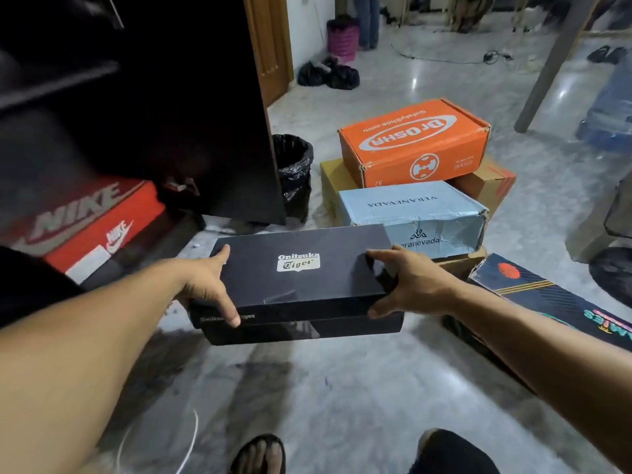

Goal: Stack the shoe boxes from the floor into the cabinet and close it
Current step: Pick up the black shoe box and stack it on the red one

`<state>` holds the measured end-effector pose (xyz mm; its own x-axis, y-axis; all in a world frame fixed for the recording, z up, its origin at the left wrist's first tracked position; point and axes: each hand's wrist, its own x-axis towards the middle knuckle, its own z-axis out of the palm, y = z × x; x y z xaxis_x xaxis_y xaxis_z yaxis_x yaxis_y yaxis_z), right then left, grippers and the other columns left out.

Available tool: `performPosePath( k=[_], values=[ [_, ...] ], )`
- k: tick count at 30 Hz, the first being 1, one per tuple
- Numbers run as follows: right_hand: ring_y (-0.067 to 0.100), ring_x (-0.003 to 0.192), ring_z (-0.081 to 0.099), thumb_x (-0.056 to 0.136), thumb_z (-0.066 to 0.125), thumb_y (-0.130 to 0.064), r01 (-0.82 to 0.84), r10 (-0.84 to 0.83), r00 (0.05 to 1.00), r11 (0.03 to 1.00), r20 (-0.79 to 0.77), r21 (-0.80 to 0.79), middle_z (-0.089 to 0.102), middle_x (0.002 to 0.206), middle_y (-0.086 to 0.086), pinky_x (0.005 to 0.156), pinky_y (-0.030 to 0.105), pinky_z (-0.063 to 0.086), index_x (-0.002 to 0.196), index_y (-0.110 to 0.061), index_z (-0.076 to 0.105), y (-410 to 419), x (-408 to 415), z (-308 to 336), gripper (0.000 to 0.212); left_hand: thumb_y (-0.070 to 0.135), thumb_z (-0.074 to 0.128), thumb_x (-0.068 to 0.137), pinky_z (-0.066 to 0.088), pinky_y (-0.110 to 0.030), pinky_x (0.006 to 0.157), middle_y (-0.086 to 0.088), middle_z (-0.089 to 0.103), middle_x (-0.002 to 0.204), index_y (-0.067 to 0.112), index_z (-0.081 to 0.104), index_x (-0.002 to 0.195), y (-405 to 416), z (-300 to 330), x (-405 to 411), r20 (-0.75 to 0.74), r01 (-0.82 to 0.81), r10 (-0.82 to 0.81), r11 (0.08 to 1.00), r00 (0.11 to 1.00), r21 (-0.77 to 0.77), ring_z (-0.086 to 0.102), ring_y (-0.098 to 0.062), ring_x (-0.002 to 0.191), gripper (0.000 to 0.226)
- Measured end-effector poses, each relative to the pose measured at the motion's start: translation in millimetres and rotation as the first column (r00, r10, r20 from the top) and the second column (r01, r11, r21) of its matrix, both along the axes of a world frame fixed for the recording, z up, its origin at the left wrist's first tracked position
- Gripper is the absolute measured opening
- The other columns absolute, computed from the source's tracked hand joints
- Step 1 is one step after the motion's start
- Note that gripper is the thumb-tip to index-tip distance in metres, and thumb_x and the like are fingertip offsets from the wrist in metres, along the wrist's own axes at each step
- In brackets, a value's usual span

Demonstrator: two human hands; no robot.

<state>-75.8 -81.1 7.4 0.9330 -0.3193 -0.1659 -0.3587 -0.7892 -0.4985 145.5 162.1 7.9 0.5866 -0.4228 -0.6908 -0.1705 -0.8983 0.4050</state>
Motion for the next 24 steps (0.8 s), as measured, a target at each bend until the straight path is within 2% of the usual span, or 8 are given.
performPosePath(
  k=[1, 3, 5, 8, 10, 15, 18, 24],
  values=[
    [0.024, 0.101, 0.057, 0.055, 0.091, -0.035, -0.025, 0.026, 1.000, 1.000, 0.018, -0.012, 0.057, 0.115, 0.004, 0.087, 0.035, 0.049, 0.126, -0.017, 0.056, 5, 16, 5, 0.081, 0.012, 0.095, 0.038, 0.058, -0.041, 0.065, -0.005, 0.010, 0.160, 0.039, -0.021, 0.147, 10, 6, 9, 0.045, -0.019, 0.018, 1.000, 0.999, 0.005, 0.063, -0.034, 0.105, 0.161],
    [0.024, 0.099, 0.061, 0.059, 0.089, -0.035, -0.080, 0.080, 0.995, 0.997, 0.050, -0.018, 0.064, 0.109, 0.002, 0.084, 0.035, 0.050, 0.118, -0.016, 0.062, 14, 47, 13, 0.068, 0.024, 0.096, 0.035, 0.053, -0.040, 0.090, -0.004, 0.013, 0.160, 0.033, -0.013, 0.151, 32, 14, 29, 0.187, -0.041, 0.040, 0.999, 0.982, 0.003, 0.047, -0.029, 0.130, 0.159],
    [0.022, 0.096, 0.063, 0.062, 0.087, -0.035, -0.129, 0.130, 0.989, 0.992, 0.076, -0.011, 0.068, 0.103, 0.000, 0.080, 0.030, 0.049, 0.115, -0.020, 0.066, 24, 78, 19, 0.059, 0.023, 0.095, 0.041, 0.041, -0.035, 0.106, -0.005, 0.025, 0.157, 0.026, 0.000, 0.154, 55, 18, 49, 0.265, -0.113, 0.127, 0.991, 0.956, -0.065, 0.037, -0.024, 0.137, 0.148],
    [0.013, 0.084, 0.058, 0.066, 0.085, -0.033, -0.167, 0.170, 0.981, 0.985, 0.098, -0.030, 0.066, 0.099, -0.004, 0.066, 0.019, 0.041, 0.120, -0.025, 0.064, 40, 119, 23, 0.059, 0.018, 0.095, 0.044, 0.040, -0.029, 0.102, -0.005, 0.041, 0.147, 0.021, 0.023, 0.153, 88, 21, 69, 0.236, -0.236, 0.262, 0.962, 0.936, -0.136, 0.046, -0.023, 0.127, 0.131],
    [0.006, 0.077, 0.056, 0.066, 0.085, -0.032, -0.204, 0.203, 0.972, 0.979, 0.117, -0.012, 0.061, 0.092, -0.012, 0.061, 0.012, 0.036, 0.122, -0.029, 0.063, 52, 147, 23, 0.060, 0.014, 0.094, 0.048, 0.038, -0.029, 0.103, -0.006, 0.040, 0.147, 0.022, 0.029, 0.151, 109, 19, 78, 0.243, -0.291, 0.325, 0.942, 0.914, -0.165, 0.043, -0.024, 0.129, 0.122],
    [0.009, 0.091, 0.060, 0.064, 0.087, -0.027, -0.284, 0.278, 0.951, 0.959, 0.136, 0.024, 0.062, 0.097, -0.013, 0.075, 0.014, 0.040, 0.123, -0.030, 0.063, 73, 212, 18, 0.063, 0.013, 0.094, 0.049, 0.031, -0.030, 0.111, -0.006, 0.035, 0.151, 0.026, 0.032, 0.149, 147, 7, 105, 0.250, -0.401, 0.459, 0.881, 0.852, -0.251, 0.036, -0.023, 0.137, 0.119],
    [0.010, 0.094, 0.061, 0.060, 0.088, -0.024, -0.290, 0.283, 0.953, 0.955, 0.108, 0.054, 0.066, 0.101, -0.010, 0.078, 0.017, 0.041, 0.122, -0.027, 0.064, 78, 242, 6, 0.066, 0.012, 0.093, 0.052, 0.030, -0.030, 0.112, -0.004, 0.032, 0.152, 0.025, 0.030, 0.150, 155, -7, 118, 0.241, -0.427, 0.494, 0.860, 0.836, -0.281, 0.033, -0.022, 0.139, 0.118],
    [0.012, 0.095, 0.063, 0.058, 0.090, -0.020, -0.306, 0.301, 0.950, 0.950, 0.080, 0.064, 0.068, 0.103, -0.005, 0.076, 0.018, 0.044, 0.119, -0.022, 0.066, 78, 281, -9, 0.066, 0.014, 0.095, 0.042, 0.036, -0.035, 0.112, -0.002, 0.043, 0.146, 0.023, 0.033, 0.149, 162, -30, 138, 0.241, -0.473, 0.550, 0.824, 0.800, -0.311, 0.045, -0.020, 0.130, 0.124]
  ],
)
